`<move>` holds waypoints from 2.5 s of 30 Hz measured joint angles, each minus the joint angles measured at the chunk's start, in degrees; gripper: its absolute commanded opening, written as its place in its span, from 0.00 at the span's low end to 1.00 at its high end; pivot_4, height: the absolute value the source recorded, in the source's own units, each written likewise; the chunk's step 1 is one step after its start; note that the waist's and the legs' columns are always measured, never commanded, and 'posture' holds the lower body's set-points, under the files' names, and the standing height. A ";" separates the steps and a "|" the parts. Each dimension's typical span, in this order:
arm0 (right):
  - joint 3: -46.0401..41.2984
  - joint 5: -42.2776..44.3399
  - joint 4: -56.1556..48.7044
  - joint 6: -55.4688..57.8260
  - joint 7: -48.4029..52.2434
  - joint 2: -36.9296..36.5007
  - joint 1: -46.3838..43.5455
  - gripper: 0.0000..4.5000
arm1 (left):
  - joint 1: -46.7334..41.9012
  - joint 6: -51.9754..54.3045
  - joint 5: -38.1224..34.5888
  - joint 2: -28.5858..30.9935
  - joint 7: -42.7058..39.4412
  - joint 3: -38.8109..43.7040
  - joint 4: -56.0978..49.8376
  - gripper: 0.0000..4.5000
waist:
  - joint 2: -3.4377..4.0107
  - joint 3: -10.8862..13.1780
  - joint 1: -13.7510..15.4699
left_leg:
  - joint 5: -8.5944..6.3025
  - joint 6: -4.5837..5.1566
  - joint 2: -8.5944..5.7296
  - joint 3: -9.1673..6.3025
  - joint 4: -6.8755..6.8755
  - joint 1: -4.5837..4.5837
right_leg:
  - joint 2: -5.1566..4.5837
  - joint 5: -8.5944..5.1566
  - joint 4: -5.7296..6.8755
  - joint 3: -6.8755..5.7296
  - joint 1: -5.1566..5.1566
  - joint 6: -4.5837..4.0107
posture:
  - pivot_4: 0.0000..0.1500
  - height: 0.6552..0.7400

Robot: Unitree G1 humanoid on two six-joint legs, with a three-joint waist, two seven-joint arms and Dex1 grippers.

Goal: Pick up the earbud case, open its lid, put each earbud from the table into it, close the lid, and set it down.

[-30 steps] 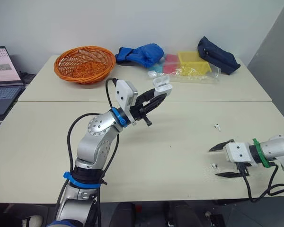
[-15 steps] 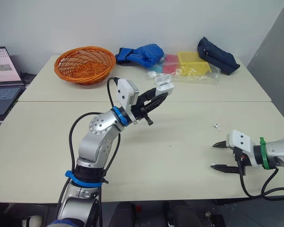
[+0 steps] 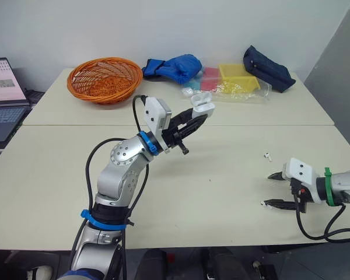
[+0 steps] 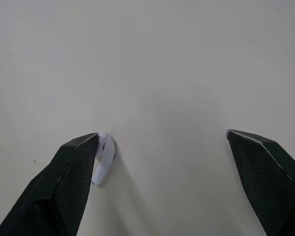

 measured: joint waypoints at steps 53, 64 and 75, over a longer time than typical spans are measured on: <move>-1.48 -2.89 -3.53 -3.39 2.13 -1.42 4.83 0.96 | -0.05 -0.13 0.01 -0.39 -0.48 -0.04 0.16 0.17 | 0.00 0.00 -0.03 | 0.00 0.00 0.00 0.00 0.02 0.02 | 0.00 0.01 0.03 0.00 0.02 0.01 | 1.00 1.00; 1.10 -5.39 -2.76 -5.44 1.83 -0.56 4.82 0.96 | -0.05 -0.01 0.01 -0.20 -0.47 -0.04 0.16 0.17 | 0.00 0.00 -0.03 | 0.00 0.00 0.00 0.00 0.02 0.02 | 0.00 0.01 0.02 0.01 0.02 0.00 | 1.00 1.00; 1.32 -6.42 -4.31 -5.35 0.50 1.25 5.01 0.96 | -0.05 0.02 0.01 -0.15 -0.46 -0.04 0.16 0.17 | 0.00 0.00 -0.04 | 0.00 0.00 0.00 -0.01 0.03 0.03 | 0.00 0.01 0.04 -0.01 0.03 0.01 | 1.00 1.00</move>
